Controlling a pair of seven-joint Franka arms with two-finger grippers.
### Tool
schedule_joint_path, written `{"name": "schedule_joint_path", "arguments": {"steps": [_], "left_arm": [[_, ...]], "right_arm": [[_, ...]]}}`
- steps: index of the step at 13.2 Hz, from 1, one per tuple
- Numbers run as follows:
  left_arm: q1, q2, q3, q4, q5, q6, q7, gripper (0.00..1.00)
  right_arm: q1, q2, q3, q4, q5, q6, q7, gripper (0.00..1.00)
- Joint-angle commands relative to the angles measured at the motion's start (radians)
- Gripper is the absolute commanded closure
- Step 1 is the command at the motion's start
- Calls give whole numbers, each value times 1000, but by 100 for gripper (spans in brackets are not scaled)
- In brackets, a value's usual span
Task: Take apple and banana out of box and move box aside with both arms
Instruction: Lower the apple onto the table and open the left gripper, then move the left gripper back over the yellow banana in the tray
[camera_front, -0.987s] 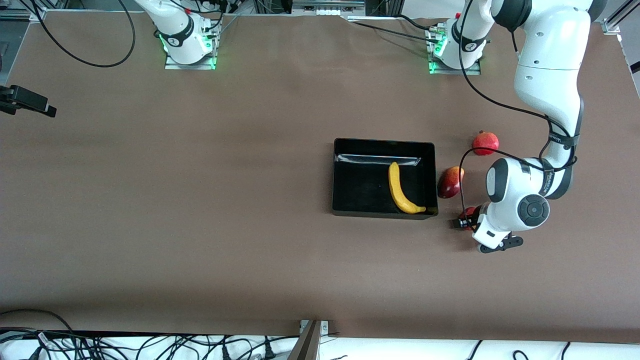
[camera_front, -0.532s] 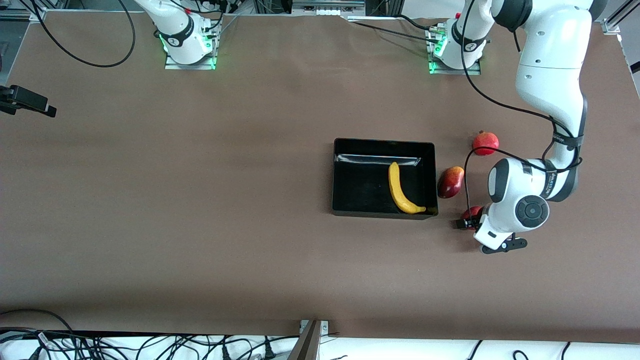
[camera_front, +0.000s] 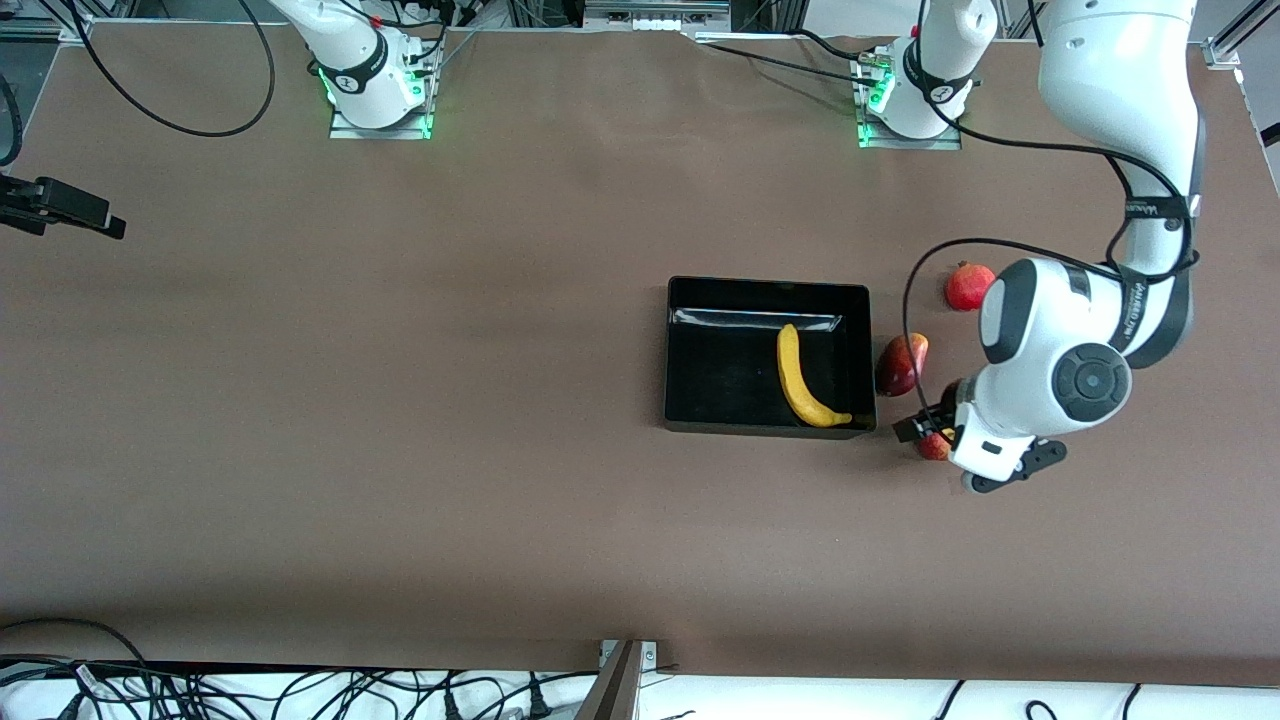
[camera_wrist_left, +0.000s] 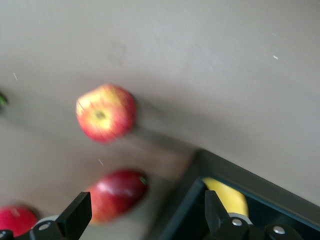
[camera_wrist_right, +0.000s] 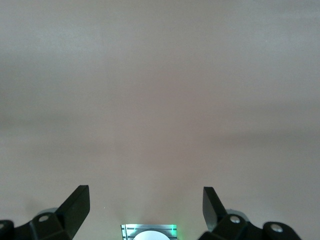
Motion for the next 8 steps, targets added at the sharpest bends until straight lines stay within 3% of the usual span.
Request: {"name": "schedule_joint_path", "arguments": {"steps": [1, 6, 8], "left_arm": [[-70, -24, 20, -31, -37, -9, -111, 0], [-150, 5, 14, -55, -63, 8, -188, 0], [-159, 45, 9, -60, -59, 16, -188, 0]], "right_arm": [[1, 7, 0, 21, 16, -27, -6, 0], [4, 9, 4, 21, 17, -35, -8, 0], [13, 7, 3, 21, 19, -102, -6, 0]]}}
